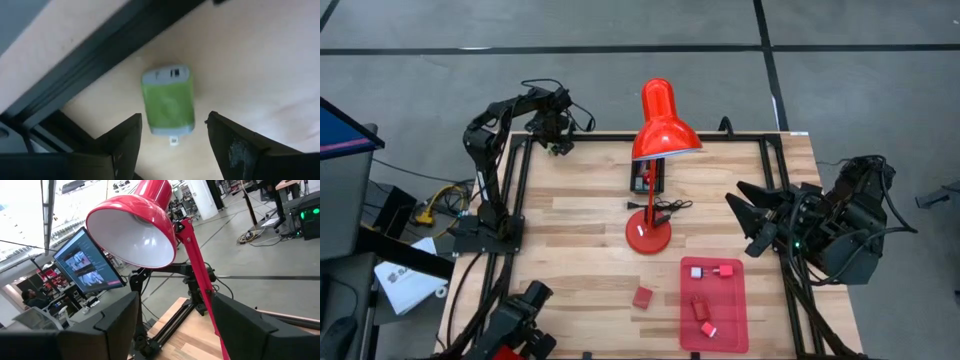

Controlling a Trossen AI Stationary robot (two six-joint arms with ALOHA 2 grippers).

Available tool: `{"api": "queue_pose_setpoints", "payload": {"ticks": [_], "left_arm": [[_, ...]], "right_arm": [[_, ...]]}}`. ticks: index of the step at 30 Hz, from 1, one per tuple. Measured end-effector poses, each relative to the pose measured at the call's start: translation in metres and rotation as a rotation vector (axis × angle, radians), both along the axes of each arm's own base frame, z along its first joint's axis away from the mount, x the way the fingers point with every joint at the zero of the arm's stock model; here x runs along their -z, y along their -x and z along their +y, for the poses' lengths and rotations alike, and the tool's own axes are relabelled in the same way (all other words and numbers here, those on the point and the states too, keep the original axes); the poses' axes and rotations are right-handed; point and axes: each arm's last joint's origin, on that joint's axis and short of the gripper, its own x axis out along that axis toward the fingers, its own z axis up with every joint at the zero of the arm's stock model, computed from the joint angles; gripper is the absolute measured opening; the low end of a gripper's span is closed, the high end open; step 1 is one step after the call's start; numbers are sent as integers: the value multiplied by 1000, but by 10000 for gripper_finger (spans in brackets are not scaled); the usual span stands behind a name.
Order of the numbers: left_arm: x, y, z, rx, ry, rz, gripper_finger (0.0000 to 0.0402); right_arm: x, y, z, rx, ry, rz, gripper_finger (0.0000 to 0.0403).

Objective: Pick & Place Office items
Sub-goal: Put the green charger adapter into the red bin

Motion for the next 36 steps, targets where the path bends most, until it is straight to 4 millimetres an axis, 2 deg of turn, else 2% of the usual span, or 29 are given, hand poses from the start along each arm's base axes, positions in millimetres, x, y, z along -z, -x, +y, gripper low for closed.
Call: {"api": "queue_pose_setpoints", "payload": {"ticks": [15,23,26,31,33,36], "left_arm": [[1,-4,7,-39,-78,-39,189],[0,-1,0,-42,-6,-13,117],[0,-1,-3,-38,28,-7,117],[-15,-10,-18,-23,89,-96,117],[-27,-17,-31,4,90,-159,117],[-50,-28,-62,71,91,-273,117]], "right_arm": [[1,-8,-8,12,-3,11,245],[1,-7,-6,4,0,13,245],[1,-6,-6,2,7,19,245],[1,-4,-4,-7,13,22,245],[0,-3,-2,-12,15,23,245],[0,-1,0,-15,17,21,245]]}}
